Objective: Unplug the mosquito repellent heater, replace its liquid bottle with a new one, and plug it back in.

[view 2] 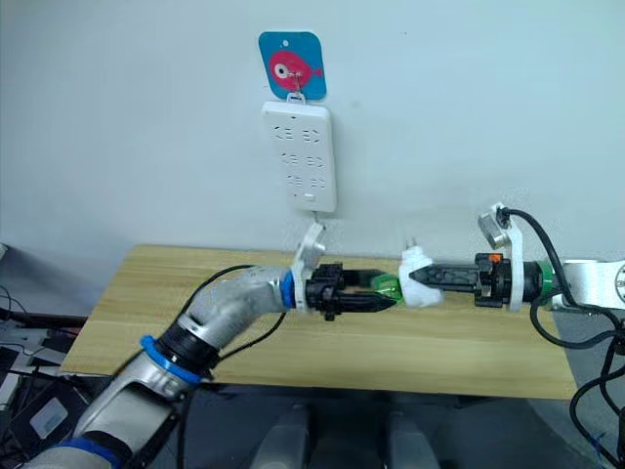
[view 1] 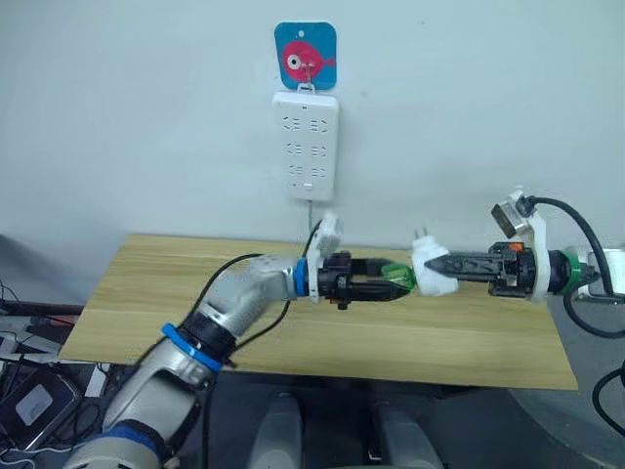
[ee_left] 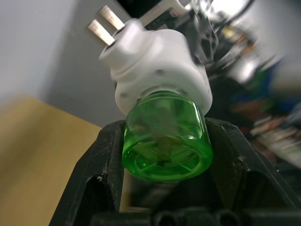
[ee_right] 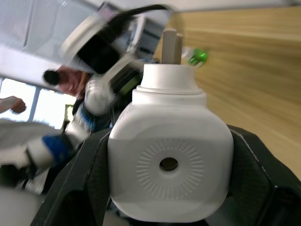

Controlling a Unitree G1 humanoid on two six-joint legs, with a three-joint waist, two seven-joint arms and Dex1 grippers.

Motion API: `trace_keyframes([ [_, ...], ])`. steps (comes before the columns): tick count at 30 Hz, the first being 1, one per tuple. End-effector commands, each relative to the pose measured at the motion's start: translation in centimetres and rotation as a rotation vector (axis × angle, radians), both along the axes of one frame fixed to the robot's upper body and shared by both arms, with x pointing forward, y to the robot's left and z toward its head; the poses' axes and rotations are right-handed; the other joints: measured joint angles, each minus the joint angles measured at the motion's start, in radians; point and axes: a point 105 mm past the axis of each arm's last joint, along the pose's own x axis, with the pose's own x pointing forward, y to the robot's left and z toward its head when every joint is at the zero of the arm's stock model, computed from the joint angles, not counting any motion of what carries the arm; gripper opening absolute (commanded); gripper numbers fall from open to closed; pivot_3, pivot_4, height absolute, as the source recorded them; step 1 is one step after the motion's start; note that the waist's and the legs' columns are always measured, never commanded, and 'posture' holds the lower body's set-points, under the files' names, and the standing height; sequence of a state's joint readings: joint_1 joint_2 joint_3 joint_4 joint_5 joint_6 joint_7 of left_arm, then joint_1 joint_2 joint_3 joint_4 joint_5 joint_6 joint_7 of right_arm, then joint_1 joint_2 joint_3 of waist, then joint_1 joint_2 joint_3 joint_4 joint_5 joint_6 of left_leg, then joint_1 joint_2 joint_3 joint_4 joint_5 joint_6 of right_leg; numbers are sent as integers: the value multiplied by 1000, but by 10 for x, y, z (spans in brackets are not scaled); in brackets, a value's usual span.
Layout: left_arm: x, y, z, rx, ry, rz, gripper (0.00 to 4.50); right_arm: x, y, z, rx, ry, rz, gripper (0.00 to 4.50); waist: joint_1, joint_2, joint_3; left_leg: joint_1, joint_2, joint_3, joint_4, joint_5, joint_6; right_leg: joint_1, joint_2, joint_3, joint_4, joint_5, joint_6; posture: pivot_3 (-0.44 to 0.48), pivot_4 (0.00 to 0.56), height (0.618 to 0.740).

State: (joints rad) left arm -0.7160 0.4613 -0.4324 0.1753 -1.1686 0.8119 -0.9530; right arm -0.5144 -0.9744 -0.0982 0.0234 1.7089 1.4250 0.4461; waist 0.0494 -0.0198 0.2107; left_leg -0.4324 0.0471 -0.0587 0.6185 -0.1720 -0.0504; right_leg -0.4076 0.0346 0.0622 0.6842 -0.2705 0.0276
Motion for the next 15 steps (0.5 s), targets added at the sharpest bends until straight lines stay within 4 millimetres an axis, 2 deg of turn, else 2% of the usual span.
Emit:
trace_keyframes([
  [1,11,17,4,-20,435,5,2269,-8,4,-4,-49,-8,50,2976,-7,0,0,0,0,0,1,0,0,1,0,0,0,0,0,189,169,740],
  [3,7,15,3,-38,525,-25,2269,-7,5,-2,-32,-11,51,2976,-19,0,0,0,-1,0,4,0,0,2,0,0,0,0,0,189,169,740],
  [6,9,10,5,-62,558,-15,2269,-7,4,-1,-24,-13,52,2976,-23,0,0,-2,-1,0,5,0,0,2,-1,1,-1,1,1,182,173,740],
  [11,19,8,9,-97,556,50,3882,-6,1,2,-5,-5,40,2976,-23,0,0,-1,-2,0,5,0,0,2,-1,1,0,1,0,182,173,740],
  [13,32,12,9,-117,566,128,4447,-6,0,2,-5,-5,39,2976,-22,0,0,-1,-2,1,5,0,0,2,-1,2,-1,1,1,182,173,740],
  [15,49,24,6,-125,543,234,4447,-5,-4,1,1,4,23,2976,-22,0,0,-1,-2,1,5,0,0,2,-1,2,-1,1,1,179,176,740],
])
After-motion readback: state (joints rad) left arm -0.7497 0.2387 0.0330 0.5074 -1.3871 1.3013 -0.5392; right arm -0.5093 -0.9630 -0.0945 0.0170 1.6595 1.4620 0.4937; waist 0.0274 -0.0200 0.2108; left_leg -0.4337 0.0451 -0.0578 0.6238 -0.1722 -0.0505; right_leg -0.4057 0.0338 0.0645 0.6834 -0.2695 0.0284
